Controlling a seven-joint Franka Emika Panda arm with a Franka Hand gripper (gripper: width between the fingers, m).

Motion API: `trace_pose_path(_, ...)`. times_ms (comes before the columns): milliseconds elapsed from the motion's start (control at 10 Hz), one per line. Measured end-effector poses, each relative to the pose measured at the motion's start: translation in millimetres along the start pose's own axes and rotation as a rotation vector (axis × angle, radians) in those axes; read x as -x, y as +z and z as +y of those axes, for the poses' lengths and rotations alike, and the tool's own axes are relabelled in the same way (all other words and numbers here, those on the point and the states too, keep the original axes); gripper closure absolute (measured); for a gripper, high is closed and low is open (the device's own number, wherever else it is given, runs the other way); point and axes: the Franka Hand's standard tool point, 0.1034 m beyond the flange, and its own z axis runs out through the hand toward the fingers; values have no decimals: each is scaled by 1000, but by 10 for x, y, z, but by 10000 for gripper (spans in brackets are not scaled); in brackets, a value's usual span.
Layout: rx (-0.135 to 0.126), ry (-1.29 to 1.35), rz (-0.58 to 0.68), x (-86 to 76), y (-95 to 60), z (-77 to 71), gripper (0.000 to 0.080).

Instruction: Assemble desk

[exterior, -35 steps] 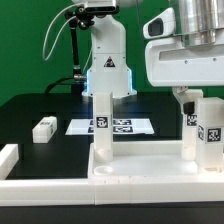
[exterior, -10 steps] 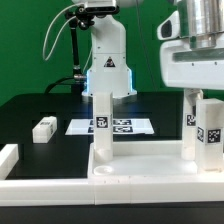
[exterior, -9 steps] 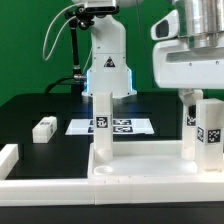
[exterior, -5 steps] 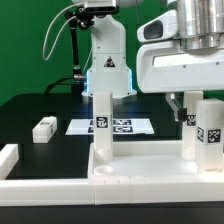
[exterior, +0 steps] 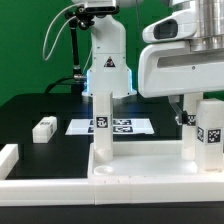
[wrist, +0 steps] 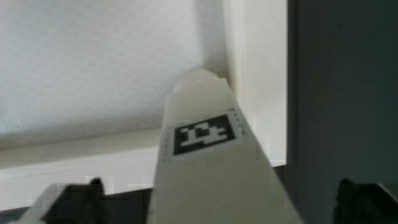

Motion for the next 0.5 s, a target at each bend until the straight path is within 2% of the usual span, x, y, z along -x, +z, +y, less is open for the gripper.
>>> trace_pose_path(200, 1, 14, 0, 0, 2, 4, 409)
trace_pose_path(300, 1, 15, 0, -1, 1, 6, 513)
trace_pose_path(500, 1, 179, 2, -6, 0, 12, 512)
